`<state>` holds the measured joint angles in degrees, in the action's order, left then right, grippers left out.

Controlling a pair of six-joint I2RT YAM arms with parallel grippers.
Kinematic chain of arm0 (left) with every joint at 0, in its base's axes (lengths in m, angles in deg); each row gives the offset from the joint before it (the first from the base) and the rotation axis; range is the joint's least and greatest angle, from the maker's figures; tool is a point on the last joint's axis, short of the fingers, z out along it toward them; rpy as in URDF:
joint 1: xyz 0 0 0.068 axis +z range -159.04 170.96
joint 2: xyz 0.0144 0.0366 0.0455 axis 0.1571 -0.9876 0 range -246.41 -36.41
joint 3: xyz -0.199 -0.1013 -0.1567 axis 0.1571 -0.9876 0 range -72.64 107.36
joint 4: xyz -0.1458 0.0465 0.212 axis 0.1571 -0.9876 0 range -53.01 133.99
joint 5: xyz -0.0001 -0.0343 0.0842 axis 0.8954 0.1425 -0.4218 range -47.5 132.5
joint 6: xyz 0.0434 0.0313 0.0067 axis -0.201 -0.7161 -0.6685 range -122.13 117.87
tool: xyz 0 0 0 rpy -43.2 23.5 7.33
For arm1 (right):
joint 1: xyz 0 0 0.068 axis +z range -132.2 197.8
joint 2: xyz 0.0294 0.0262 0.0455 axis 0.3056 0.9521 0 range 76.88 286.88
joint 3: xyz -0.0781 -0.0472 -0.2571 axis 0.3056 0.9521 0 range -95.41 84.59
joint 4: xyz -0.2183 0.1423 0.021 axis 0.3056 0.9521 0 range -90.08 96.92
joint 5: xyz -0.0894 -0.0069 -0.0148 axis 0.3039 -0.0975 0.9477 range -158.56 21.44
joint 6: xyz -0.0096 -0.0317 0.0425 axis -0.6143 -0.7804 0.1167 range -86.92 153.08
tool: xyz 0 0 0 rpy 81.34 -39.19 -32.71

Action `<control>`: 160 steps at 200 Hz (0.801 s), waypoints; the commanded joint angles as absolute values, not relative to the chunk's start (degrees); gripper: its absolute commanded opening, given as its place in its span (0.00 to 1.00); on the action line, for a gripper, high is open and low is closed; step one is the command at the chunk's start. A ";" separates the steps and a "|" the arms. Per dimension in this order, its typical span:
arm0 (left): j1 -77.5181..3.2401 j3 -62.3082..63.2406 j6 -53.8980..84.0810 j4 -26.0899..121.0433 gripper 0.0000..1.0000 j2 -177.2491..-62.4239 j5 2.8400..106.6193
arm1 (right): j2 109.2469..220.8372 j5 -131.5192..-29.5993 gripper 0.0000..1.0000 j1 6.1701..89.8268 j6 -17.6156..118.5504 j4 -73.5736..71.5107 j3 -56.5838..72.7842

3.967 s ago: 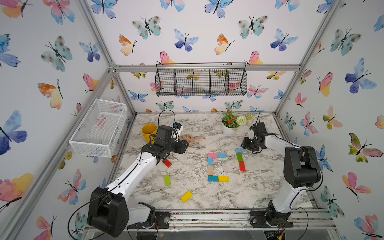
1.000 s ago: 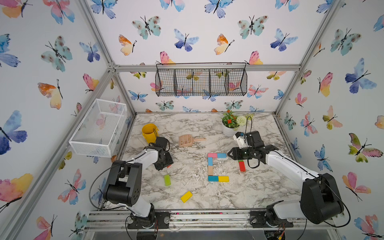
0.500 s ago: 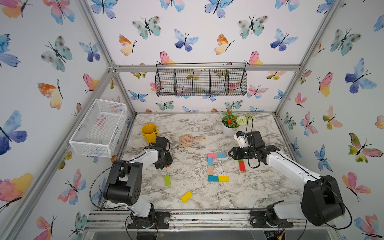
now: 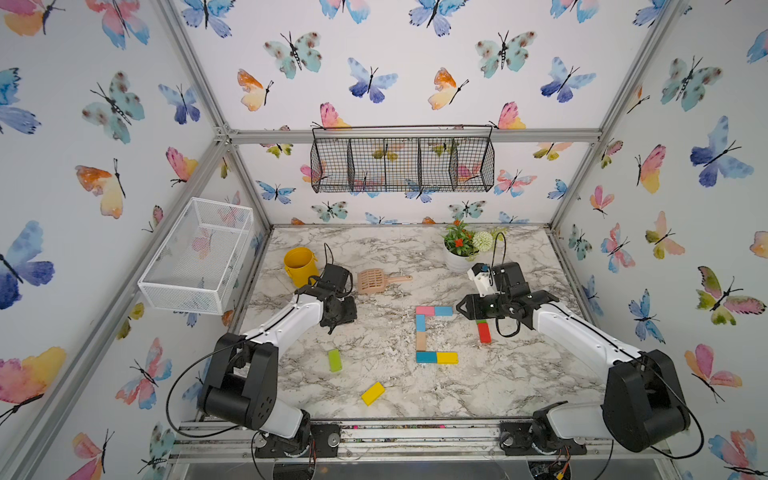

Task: Assemble the letter c with building blocks
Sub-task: Pick up the building block from the center of the board, then place the building block at the center of the board.

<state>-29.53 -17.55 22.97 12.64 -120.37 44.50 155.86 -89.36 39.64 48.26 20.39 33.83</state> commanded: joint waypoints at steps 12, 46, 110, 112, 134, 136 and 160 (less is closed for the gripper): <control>-34.29 -13.99 19.02 8.04 0.26 -116.15 46.91 | 157.55 -90.07 0.41 37.29 48.55 22.94 31.89; -42.82 -10.49 16.09 6.60 0.26 -114.87 46.30 | 155.36 -94.20 0.39 31.15 48.64 23.25 31.97; -60.53 -4.11 10.94 7.17 0.26 -119.33 42.37 | 154.40 -100.25 0.39 19.58 46.71 26.25 31.65; -61.07 -3.85 10.61 7.28 0.26 -119.65 42.27 | 154.33 -100.39 0.40 19.39 46.71 26.19 31.76; -65.16 -0.52 7.80 7.36 0.26 -124.20 41.65 | 153.71 -102.69 0.40 17.02 46.96 25.77 32.94; -65.57 -0.14 7.47 7.37 0.26 -124.67 41.63 | 153.65 -103.02 0.40 16.70 47.03 25.67 33.05; -68.49 4.22 4.21 7.65 0.26 -130.17 42.55 | 153.34 -106.26 0.41 13.35 47.41 25.22 34.27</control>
<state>-66.27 0.31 9.44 7.99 -125.66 43.21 154.76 -101.25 15.93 47.83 24.59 32.80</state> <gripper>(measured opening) 0.300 0.410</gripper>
